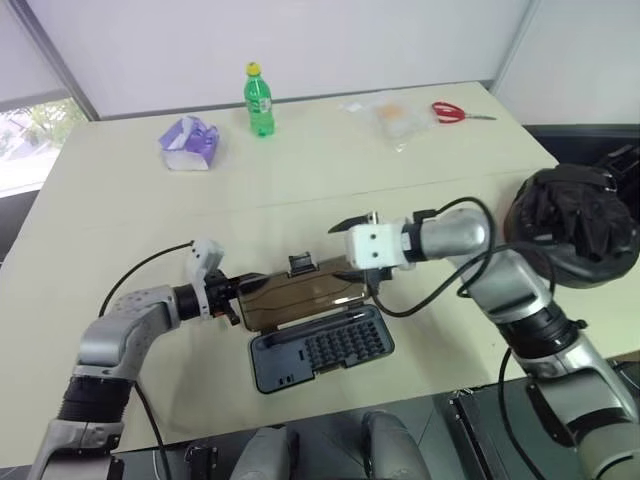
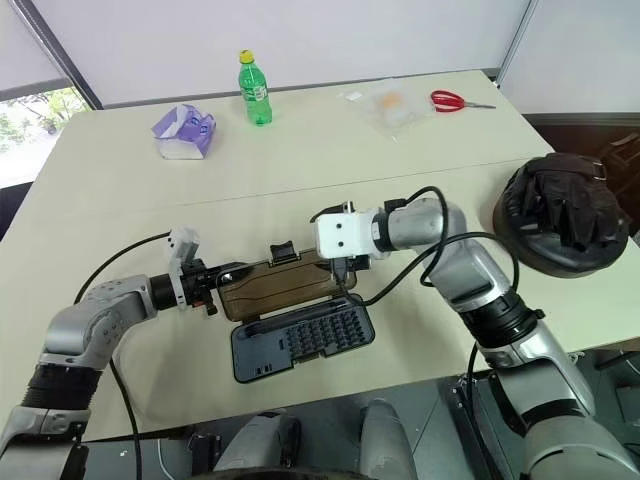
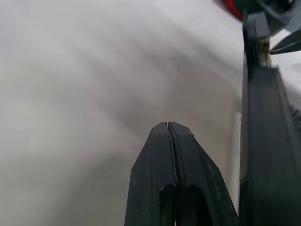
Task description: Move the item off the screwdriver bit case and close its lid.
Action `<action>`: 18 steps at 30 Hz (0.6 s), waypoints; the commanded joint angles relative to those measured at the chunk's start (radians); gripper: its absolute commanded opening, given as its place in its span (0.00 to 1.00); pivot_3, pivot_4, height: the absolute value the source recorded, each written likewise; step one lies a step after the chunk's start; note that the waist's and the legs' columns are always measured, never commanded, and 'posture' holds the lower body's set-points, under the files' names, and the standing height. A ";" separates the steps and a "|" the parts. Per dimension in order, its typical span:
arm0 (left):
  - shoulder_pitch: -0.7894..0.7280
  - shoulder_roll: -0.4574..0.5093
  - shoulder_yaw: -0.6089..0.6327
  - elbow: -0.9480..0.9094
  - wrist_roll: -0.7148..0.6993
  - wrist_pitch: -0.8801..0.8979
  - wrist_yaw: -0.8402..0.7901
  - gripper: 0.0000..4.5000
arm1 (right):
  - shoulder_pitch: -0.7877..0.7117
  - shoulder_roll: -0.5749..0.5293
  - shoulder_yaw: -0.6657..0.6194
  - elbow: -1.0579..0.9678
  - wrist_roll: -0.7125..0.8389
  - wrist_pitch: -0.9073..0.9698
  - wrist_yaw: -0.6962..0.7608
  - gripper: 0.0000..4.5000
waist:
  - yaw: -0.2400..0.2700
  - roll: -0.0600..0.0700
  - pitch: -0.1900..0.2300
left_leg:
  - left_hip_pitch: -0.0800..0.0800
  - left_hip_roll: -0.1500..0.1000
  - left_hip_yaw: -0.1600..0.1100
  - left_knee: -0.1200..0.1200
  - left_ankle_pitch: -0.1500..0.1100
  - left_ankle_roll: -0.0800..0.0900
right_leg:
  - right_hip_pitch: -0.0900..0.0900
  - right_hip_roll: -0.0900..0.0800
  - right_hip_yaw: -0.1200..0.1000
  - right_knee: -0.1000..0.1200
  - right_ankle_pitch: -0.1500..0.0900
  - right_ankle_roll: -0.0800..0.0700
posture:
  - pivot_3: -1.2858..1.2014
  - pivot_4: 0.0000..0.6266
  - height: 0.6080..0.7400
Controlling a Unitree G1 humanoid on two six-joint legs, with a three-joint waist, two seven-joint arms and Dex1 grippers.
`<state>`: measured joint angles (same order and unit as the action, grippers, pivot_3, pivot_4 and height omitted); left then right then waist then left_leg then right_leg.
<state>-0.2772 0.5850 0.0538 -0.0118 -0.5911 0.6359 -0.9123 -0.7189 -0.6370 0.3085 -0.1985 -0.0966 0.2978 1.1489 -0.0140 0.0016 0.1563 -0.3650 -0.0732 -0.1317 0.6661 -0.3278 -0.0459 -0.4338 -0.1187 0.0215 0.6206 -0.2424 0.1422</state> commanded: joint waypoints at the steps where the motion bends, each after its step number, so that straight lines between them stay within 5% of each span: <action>1: -0.016 0.020 0.030 -0.085 -0.062 0.045 -0.030 0.00 | -0.027 -0.052 -0.118 -0.120 0.114 0.122 0.035 0.87 | 0.000 0.000 0.000 | -0.001 0.000 0.000 0.000 0.000 0.000 | 0.000 0.000 0.000 0.000 0.000 0.000 | 0.52 0.24 1.00; 18: 0.060 0.268 -0.109 -0.286 -0.117 0.141 -0.335 0.00 | 0.079 -0.209 -0.282 -0.289 0.318 0.372 -0.050 0.87 | 0.001 0.000 0.000 | -0.007 0.000 0.000 0.001 0.000 0.000 | -0.006 0.000 -0.001 0.000 0.000 0.000 | 0.52 0.24 1.00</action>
<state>-0.2200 0.8350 -0.0415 -0.2834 -0.7159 0.7958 -1.2119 -0.6352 -0.8338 0.0549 -0.4510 0.2032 0.6712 1.1115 -0.0134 0.0016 0.1563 -0.3725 -0.0730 -0.1313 0.6669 -0.3278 -0.0456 -0.4399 -0.1192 0.0204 0.6202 -0.2422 0.1421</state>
